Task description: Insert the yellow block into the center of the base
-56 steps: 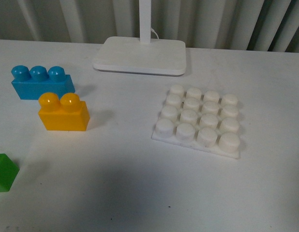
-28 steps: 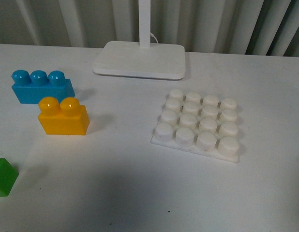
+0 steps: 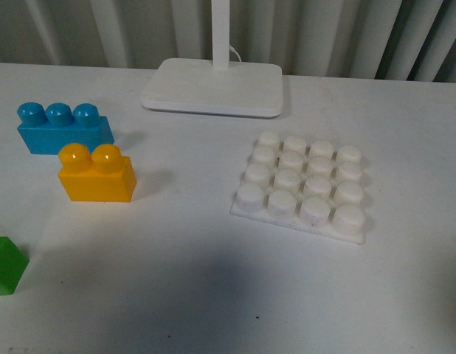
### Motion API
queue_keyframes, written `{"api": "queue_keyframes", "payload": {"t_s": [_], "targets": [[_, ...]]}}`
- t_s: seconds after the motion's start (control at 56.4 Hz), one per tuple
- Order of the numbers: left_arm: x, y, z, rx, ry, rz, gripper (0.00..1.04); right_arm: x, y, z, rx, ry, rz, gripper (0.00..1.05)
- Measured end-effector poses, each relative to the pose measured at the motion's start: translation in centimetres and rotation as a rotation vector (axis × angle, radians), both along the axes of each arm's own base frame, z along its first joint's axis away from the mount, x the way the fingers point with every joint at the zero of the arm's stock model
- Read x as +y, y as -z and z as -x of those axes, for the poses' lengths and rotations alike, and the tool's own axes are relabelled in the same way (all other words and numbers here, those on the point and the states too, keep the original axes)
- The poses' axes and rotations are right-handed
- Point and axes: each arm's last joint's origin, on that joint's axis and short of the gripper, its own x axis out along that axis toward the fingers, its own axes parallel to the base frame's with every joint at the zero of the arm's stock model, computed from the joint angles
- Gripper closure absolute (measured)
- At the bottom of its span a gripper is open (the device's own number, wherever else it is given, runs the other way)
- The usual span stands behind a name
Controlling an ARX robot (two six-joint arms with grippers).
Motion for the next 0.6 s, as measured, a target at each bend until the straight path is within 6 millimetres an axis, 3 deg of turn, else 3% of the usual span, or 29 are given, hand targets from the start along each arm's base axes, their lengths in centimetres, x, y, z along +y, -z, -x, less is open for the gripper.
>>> {"api": "queue_keyframes", "payload": {"t_s": [0.444, 0.603], "targets": [[-3.2, -6.7, -8.7, 0.163, 0.563, -0.623, 0.06, 0.0, 0.0, 0.0, 0.0, 0.0, 0.0, 0.09], [-3.5, -7.7, -11.4, 0.287, 0.684, -0.777, 0.06, 0.0, 0.0, 0.0, 0.0, 0.0, 0.0, 0.09]]}}
